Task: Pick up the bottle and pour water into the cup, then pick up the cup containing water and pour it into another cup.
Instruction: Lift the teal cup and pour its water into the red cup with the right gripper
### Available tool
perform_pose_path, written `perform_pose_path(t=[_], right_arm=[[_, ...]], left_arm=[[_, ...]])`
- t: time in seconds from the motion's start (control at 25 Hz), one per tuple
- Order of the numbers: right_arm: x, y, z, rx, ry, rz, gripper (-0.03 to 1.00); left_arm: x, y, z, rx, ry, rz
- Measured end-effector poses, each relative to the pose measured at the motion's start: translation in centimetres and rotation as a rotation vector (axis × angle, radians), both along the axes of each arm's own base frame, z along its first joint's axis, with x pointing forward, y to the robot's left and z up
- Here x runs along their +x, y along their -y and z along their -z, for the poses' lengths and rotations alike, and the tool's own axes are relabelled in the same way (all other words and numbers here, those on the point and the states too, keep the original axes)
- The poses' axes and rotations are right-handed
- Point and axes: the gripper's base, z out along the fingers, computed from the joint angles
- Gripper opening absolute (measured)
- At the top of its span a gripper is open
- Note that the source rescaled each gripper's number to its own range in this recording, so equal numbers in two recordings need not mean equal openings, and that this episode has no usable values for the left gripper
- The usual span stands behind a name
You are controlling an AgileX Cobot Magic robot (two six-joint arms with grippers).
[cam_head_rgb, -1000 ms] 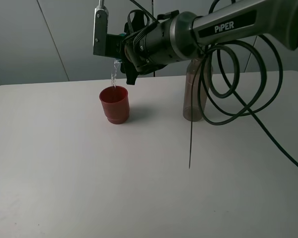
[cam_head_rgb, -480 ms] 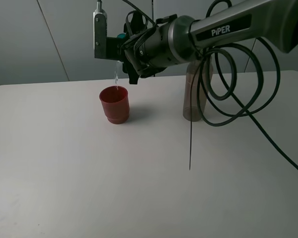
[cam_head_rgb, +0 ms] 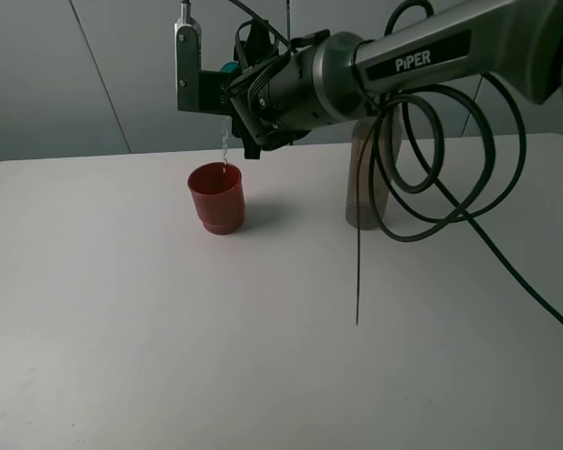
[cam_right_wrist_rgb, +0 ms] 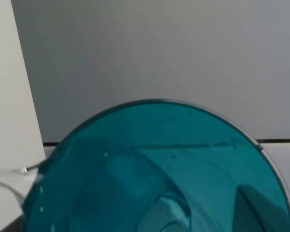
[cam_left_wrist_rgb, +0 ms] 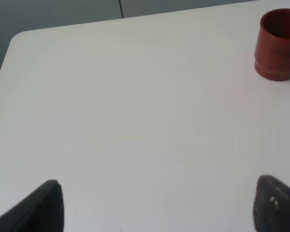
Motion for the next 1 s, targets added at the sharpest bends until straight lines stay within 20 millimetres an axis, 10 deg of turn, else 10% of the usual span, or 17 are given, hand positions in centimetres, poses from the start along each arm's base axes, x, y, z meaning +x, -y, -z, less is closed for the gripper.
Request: perform_pose_path(t=[1.0], right_arm=[[-1.9,-1.6,2.0,-0.238,0.011,-0.118,0.11]], left_arm=[[0.0,0.0,0.0,0.000,0.000,0.000]])
